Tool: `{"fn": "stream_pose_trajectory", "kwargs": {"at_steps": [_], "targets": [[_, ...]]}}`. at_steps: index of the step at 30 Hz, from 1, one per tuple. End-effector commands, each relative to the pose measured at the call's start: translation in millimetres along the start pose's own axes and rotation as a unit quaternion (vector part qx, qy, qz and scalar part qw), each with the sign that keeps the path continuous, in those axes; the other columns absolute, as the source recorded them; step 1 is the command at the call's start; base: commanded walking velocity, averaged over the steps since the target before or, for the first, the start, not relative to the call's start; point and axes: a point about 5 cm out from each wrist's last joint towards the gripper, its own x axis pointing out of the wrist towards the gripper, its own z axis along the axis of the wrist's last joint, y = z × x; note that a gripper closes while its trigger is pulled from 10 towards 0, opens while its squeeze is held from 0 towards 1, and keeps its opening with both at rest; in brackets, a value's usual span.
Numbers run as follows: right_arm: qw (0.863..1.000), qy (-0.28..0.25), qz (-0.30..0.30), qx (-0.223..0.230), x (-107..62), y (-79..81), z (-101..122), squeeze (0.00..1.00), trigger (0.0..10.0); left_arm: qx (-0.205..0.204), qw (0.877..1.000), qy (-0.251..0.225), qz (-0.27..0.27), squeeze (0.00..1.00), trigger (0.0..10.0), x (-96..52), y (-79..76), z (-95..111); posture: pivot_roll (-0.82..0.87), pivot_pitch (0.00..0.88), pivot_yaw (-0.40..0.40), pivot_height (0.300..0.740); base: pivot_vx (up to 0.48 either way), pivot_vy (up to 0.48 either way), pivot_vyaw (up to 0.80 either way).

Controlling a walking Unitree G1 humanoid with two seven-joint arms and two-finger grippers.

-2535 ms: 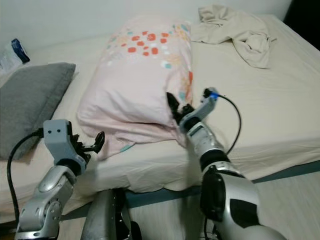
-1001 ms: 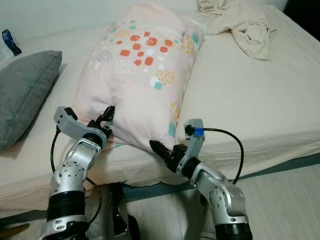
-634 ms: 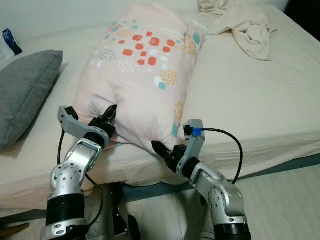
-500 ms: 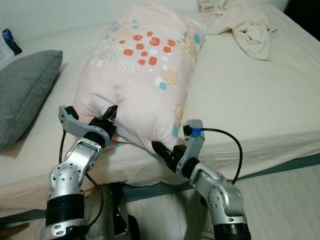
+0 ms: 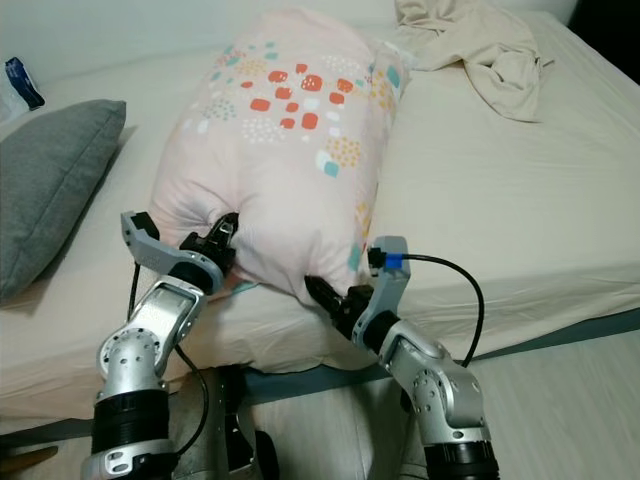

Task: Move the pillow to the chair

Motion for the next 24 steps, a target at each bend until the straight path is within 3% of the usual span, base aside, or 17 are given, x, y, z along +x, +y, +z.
{"fn": "stream_pose_trajectory", "kwargs": {"at_steps": [1, 3, 6, 8, 14, 24], "targets": [[1.000, -0.013, -0.002, 0.014, 5.0, 3.2, -0.3, 0.00, 0.0, -0.074, 0.994, 0.054, -0.057, 0.00, 0.0, -3.6, -14.4, -37.9, 0.01, 0.223, 0.099, 0.488, 0.000, 0.000, 0.00], [0.999, -0.041, -0.017, 0.010, 7.1, 1.2, 9.8, 0.00, 0.0, -0.083, 0.989, 0.058, -0.105, 0.00, 0.0, -10.6, -25.9, -33.0, 0.01, 0.202, 0.095, 0.488, 0.000, 0.000, 0.00], [0.998, -0.052, -0.019, 0.006, 7.8, 1.0, 14.3, 0.00, 0.0, -0.084, 0.988, 0.059, -0.120, 0.00, 0.0, -13.2, -29.1, -30.6, 0.01, 0.186, 0.091, 0.488, 0.000, 0.000, 0.00], [0.997, -0.079, -0.006, -0.001, 9.0, 1.7, 28.8, 0.00, 0.0, -0.068, 0.986, 0.052, -0.141, 0.00, 0.0, -19.9, -33.0, -21.2, 0.00, 0.154, 0.083, 0.498, 0.000, 0.000, 0.00], [0.995, -0.095, 0.010, -0.006, 11.2, 4.1, 34.6, 0.00, 0.0, 0.008, 0.988, 0.049, -0.145, 0.00, 0.0, -28.7, -30.9, -16.6, 0.00, 0.110, 0.065, 0.523, 0.000, 0.000, 0.00], [0.994, -0.108, 0.027, -0.012, 20.1, 7.5, 42.3, 0.00, 0.0, 0.018, 0.988, 0.029, -0.151, 0.00, 0.0, -33.2, -29.9, -7.4, 0.00, 0.055, 0.045, 0.568, 0.000, 0.000, 0.00]]}}
